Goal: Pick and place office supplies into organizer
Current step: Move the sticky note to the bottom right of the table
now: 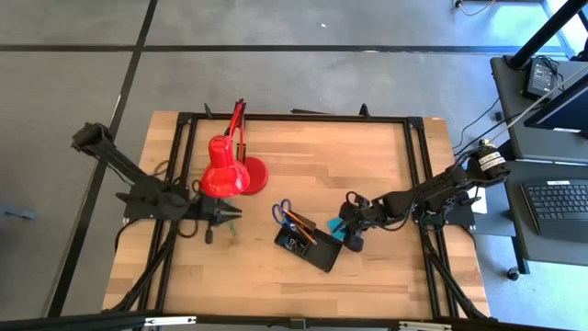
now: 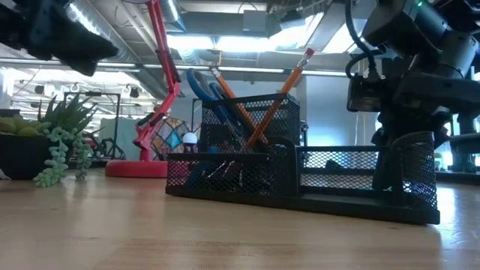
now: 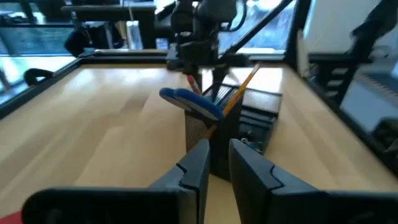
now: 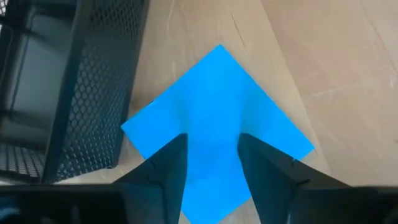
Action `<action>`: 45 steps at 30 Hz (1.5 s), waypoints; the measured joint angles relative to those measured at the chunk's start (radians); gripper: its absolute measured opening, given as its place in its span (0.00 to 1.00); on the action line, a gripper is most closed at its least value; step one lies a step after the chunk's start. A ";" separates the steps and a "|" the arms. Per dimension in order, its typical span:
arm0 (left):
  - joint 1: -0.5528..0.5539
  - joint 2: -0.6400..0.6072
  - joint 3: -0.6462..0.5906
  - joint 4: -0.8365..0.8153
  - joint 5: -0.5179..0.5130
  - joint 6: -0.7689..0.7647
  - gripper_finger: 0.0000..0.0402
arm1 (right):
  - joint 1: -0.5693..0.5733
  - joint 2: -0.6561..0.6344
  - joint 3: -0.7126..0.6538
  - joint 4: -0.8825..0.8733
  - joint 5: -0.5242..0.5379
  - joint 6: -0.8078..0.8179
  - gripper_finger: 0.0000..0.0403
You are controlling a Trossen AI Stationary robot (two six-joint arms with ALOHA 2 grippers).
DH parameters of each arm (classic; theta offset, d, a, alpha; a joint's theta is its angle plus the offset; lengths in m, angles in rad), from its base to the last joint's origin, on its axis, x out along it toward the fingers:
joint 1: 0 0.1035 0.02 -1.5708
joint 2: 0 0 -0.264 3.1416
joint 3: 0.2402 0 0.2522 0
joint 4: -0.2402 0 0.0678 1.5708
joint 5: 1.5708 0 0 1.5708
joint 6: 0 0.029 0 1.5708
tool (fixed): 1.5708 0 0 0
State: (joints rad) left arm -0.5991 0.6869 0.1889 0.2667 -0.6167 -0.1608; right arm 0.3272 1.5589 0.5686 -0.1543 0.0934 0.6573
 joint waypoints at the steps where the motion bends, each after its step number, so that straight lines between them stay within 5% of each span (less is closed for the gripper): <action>1: 0.006 0.053 0.016 0.015 0.000 0.000 0.14 | 0.004 0.000 0.000 -0.001 0.003 0.009 0.38; 11: 0.026 0.440 0.246 0.023 0.077 0.034 0.13 | 0.051 -0.021 0.002 -0.055 -0.036 0.045 0.38; 17: 0.025 0.579 0.346 0.022 0.109 0.035 0.14 | 0.089 -0.094 0.004 -0.266 -0.148 0.074 0.38; 32: 0.023 0.798 0.462 0.021 0.189 -0.048 0.13 | 0.339 -0.120 -0.009 -0.208 -0.129 0.287 0.38; 45: 0.023 0.959 0.566 0.022 0.234 -0.064 0.12 | 0.367 -0.116 -0.005 -0.181 -0.008 0.278 0.38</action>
State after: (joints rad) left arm -0.5758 1.6458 0.7552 0.2889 -0.3824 -0.2253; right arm 0.6941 1.4425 0.5641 -0.3350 0.0851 0.9351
